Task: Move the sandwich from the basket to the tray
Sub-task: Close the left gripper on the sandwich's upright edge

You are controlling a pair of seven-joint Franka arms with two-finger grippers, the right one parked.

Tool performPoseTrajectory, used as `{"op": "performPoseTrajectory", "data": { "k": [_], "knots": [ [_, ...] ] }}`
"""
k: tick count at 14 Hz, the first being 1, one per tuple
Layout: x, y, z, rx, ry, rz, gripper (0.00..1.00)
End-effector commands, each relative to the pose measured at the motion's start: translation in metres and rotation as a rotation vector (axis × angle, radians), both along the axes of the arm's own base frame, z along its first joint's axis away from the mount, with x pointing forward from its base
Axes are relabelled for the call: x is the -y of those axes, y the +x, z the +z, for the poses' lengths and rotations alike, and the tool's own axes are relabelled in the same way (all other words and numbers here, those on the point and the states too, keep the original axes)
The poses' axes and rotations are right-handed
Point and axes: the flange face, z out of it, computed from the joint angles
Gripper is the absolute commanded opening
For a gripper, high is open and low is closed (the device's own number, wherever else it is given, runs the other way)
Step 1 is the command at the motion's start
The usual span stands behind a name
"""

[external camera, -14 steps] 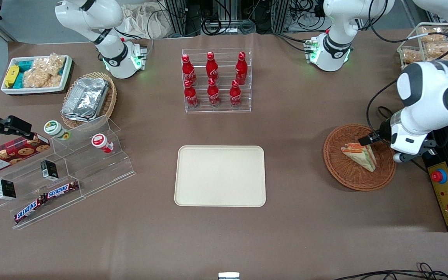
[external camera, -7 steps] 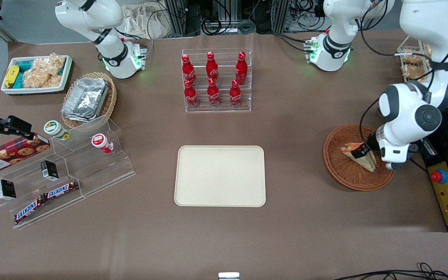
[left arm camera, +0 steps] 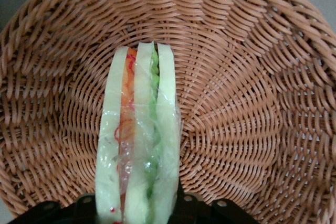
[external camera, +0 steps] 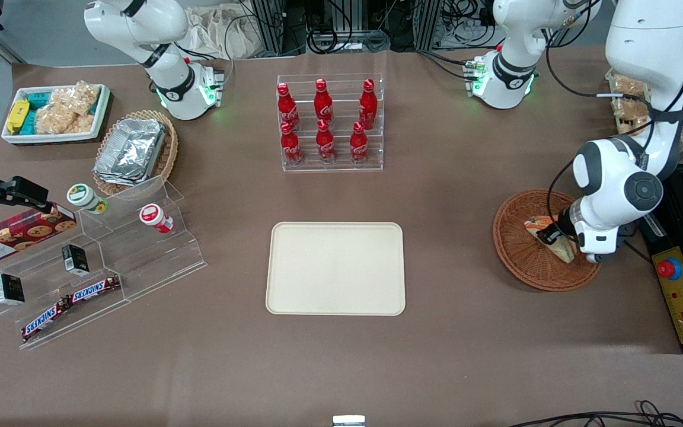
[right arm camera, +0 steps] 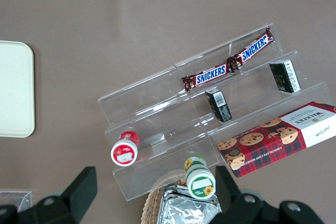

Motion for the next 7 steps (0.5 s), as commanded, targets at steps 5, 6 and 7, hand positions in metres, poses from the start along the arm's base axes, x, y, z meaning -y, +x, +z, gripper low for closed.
{"op": "performPoseTrajectory", "data": {
  "k": [5,6,7],
  "knots": [
    [0.014,0.019,0.154,0.040,-0.028,-0.177,0.00],
    [0.026,0.026,0.177,0.035,-0.039,-0.190,0.00],
    [0.048,0.033,0.198,0.033,-0.047,-0.221,0.00]
  ]
}}
